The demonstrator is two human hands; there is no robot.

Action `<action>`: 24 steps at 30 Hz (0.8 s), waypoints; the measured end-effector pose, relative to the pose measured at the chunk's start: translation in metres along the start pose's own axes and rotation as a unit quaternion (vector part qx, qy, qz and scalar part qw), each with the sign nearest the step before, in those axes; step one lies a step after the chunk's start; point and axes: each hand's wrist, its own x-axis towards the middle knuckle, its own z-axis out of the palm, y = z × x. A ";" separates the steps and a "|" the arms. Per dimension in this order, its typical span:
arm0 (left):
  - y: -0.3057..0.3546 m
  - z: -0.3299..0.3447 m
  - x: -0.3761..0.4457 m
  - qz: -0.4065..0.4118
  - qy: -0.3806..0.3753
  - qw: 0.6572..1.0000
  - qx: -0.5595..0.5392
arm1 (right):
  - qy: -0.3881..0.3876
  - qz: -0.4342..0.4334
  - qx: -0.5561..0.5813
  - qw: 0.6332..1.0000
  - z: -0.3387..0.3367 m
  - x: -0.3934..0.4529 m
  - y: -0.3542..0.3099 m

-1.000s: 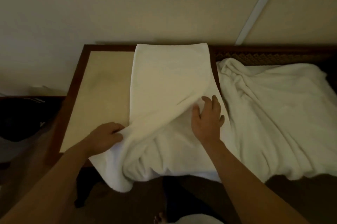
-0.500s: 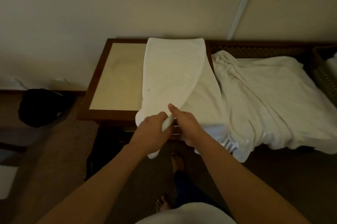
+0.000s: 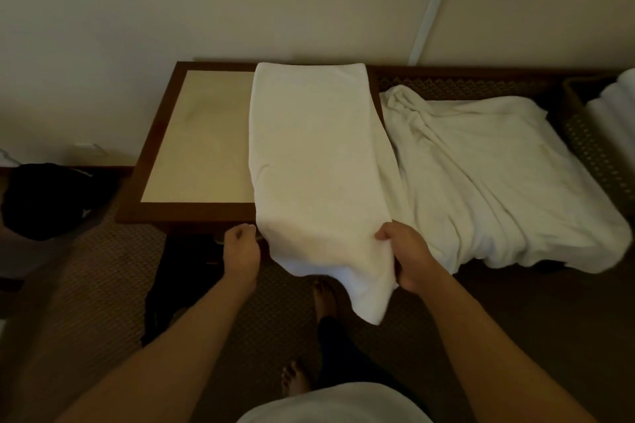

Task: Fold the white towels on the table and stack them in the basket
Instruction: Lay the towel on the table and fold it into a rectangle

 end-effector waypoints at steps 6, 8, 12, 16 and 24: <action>-0.009 0.014 0.018 -0.062 -0.039 0.997 -0.038 | 0.000 0.029 0.019 0.999 -0.013 0.012 0.011; -0.009 0.011 0.022 -0.061 -0.004 0.998 -0.031 | -0.009 0.029 0.042 0.999 -0.017 0.017 0.012; -0.001 0.000 0.031 -0.134 -0.170 0.972 -0.086 | -0.047 -0.015 0.006 0.999 -0.021 0.027 0.010; 0.009 -0.009 0.039 -0.159 -0.277 0.945 -0.064 | -0.053 -0.070 -0.025 0.996 -0.013 0.028 0.010; 0.002 -0.017 0.054 -0.053 -0.083 0.993 -0.072 | -0.027 -0.090 -0.013 0.996 -0.028 0.041 0.026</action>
